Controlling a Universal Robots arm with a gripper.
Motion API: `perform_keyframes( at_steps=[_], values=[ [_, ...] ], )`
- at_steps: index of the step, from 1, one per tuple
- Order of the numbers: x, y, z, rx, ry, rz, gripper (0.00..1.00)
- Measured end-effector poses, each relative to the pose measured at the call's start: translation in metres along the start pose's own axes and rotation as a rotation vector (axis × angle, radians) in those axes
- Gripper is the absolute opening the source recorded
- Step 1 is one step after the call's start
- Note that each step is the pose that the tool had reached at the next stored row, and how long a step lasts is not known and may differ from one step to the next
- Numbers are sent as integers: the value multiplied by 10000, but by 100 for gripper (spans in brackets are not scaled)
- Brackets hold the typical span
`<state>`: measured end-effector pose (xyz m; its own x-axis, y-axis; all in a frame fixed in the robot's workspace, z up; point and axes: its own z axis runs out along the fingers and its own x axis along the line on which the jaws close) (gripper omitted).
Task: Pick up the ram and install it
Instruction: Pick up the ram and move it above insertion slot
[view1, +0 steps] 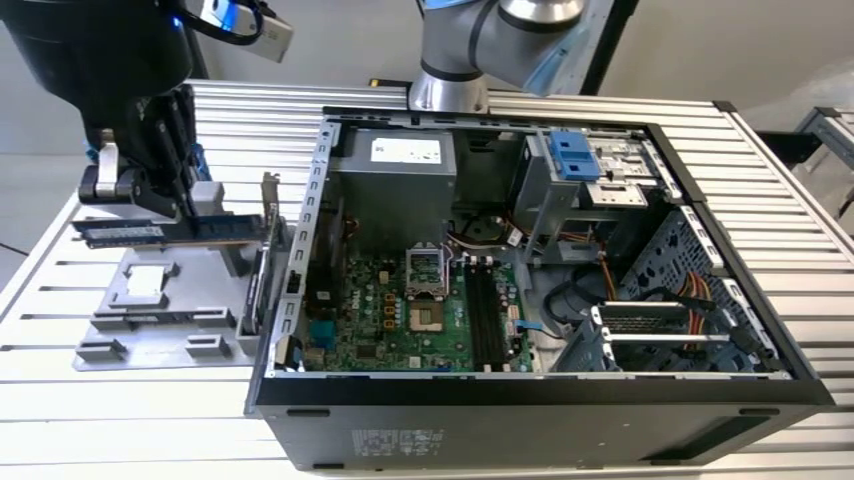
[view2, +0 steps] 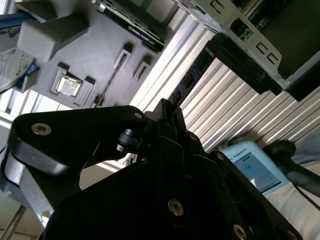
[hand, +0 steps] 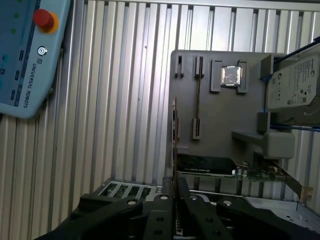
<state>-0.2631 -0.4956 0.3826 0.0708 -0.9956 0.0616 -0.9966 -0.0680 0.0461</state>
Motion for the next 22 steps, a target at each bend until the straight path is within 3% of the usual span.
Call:
perform_keyframes(
  at_steps=[22],
  values=[
    [10,-138,-6,0,0,0,0]
  ],
)
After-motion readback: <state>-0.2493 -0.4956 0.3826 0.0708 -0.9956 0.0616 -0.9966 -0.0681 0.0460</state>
